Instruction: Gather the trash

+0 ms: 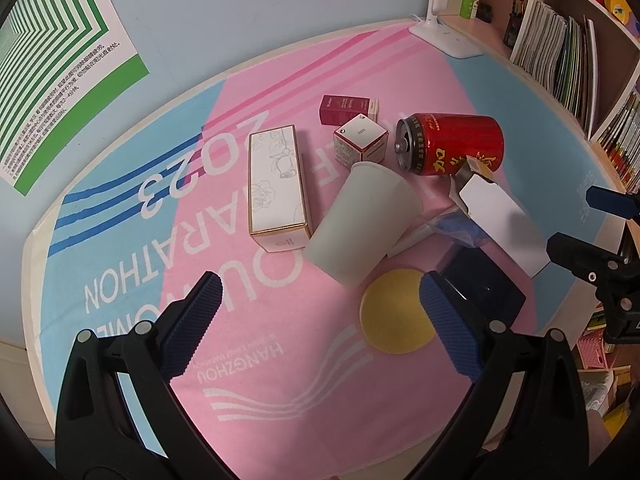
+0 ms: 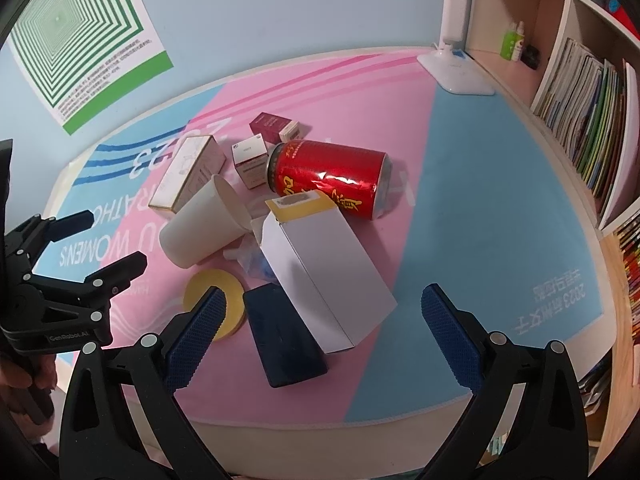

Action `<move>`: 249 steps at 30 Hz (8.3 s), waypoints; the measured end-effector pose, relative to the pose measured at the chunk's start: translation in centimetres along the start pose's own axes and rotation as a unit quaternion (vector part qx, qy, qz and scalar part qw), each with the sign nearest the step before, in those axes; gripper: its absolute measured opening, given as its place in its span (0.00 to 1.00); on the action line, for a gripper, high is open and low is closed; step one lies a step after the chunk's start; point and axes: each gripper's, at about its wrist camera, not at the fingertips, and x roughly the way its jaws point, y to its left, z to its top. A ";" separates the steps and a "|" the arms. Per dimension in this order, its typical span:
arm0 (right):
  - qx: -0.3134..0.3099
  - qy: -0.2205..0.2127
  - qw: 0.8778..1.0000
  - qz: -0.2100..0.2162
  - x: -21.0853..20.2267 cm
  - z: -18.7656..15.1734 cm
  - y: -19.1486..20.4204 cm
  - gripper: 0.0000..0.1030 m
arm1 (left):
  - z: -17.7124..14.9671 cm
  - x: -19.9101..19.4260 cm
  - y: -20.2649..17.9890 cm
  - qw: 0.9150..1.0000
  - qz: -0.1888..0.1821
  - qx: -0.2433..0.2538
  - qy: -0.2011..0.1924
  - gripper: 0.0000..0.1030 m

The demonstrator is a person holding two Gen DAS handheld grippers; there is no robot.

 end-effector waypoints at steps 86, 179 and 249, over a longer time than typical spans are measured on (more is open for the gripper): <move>0.468 0.001 0.875 -0.122 -17.6 -40.4 -17.3 0.34 | -19.0 -6.2 -38.2 0.801 -0.286 0.523 0.061 0.47; 0.017 0.097 0.994 0.045 3.9 -5.6 0.7 0.63 | -2.8 8.0 -5.2 0.969 -0.126 0.192 0.087 0.81; 0.089 0.040 0.995 0.008 -1.0 -9.4 -0.7 0.52 | -4.8 3.0 -9.2 0.934 -0.180 0.305 0.041 0.71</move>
